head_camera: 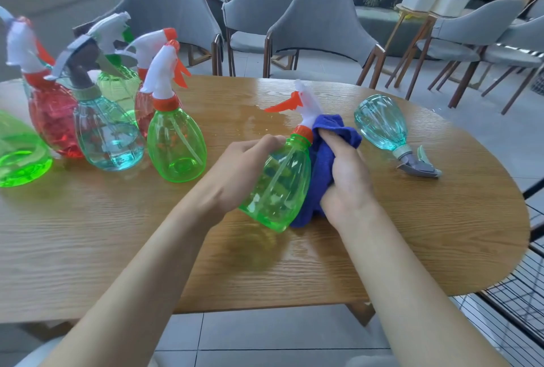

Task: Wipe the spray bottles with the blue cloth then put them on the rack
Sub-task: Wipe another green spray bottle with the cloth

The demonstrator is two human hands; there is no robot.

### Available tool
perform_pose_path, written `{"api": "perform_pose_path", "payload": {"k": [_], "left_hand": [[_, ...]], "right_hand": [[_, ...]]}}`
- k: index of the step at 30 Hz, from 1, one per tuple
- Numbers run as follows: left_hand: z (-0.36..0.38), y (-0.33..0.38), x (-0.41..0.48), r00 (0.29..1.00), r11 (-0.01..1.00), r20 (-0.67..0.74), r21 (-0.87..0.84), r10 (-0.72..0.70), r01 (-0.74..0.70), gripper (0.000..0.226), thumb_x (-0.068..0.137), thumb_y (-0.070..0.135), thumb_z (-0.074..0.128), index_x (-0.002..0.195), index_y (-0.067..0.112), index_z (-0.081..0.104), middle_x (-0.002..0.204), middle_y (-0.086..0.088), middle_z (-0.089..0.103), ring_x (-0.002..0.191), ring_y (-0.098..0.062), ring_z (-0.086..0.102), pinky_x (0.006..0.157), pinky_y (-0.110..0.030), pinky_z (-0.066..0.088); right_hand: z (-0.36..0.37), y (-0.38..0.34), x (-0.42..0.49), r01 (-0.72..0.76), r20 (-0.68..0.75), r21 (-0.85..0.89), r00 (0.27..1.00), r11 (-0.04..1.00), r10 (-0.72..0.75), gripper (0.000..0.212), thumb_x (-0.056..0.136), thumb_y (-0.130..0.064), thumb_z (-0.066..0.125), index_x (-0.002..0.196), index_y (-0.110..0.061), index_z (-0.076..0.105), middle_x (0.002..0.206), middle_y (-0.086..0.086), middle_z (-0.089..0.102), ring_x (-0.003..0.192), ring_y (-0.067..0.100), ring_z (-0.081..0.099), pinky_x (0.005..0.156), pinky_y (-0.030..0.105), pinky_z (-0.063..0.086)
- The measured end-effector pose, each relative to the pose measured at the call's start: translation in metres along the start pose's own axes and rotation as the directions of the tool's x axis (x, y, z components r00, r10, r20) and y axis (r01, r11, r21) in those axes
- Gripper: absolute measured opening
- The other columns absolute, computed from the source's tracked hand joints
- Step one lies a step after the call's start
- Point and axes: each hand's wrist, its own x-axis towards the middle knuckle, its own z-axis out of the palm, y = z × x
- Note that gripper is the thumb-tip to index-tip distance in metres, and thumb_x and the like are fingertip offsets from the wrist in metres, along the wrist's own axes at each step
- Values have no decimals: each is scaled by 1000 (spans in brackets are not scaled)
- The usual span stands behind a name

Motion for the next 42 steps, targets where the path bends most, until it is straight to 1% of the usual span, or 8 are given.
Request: {"api": "perform_pose_path", "payload": {"k": [9,13,19,23,30,35,38,42], "left_hand": [[4,6,4,979,990,-184,119,91,-70,17,99,56,66,94,47,80,91,22,78,89,7,72,82,-18,58],[5,18,-1,950,978,-250,128,190,-162,25,100,49,68,117,34,78,99,15,78,92,10,70,78,-9,53],[23,14,-1,910,871,-264,460,320,-173,48,96,59,57,139,36,57,121,2,76,115,-32,69,94,-48,56],[13,9,3,883,842,-298,510,362,-173,49,103,52,60,145,28,57,125,0,75,110,-37,69,90,-52,57],[2,8,4,905,861,-228,455,360,-228,55,95,57,56,141,27,63,131,1,73,125,-28,65,102,-49,53],[8,10,5,922,811,-104,520,372,-268,56,95,62,52,143,34,60,136,3,72,128,-28,64,103,-51,52],[7,8,9,917,819,-137,513,374,-257,51,94,63,49,138,40,60,125,4,74,117,-31,67,97,-51,54],[1,4,11,913,857,-169,442,370,-266,41,92,59,47,126,45,64,109,13,75,104,-29,69,89,-48,57]], "right_hand": [[2,-4,-1,222,-206,-161,946,962,-252,15,92,-14,80,79,-16,72,75,-5,73,72,12,68,69,29,58],[4,-8,-4,345,-190,-277,895,897,-403,25,85,-20,84,63,-20,71,72,-9,69,73,12,62,76,35,55],[20,-6,-21,257,-9,-145,965,956,-260,37,94,-10,71,61,-27,76,76,2,71,77,23,67,79,40,54],[15,-15,-14,213,-33,-209,974,955,-224,15,94,-5,69,94,-20,70,89,2,73,80,18,71,76,33,57],[-8,-22,3,84,-294,-351,936,933,-195,27,91,-15,71,108,-21,50,99,3,60,82,20,58,73,33,50],[10,-28,-13,192,73,-291,981,937,-178,23,82,-27,61,100,-17,52,87,0,57,77,18,56,69,31,47],[16,-26,-28,358,331,-355,912,863,-242,8,86,-16,57,91,-17,51,74,-14,59,70,5,55,68,24,46],[20,-18,-36,483,448,-449,850,752,-279,21,93,-28,53,110,-17,54,98,-15,65,96,9,60,89,35,50]]}}
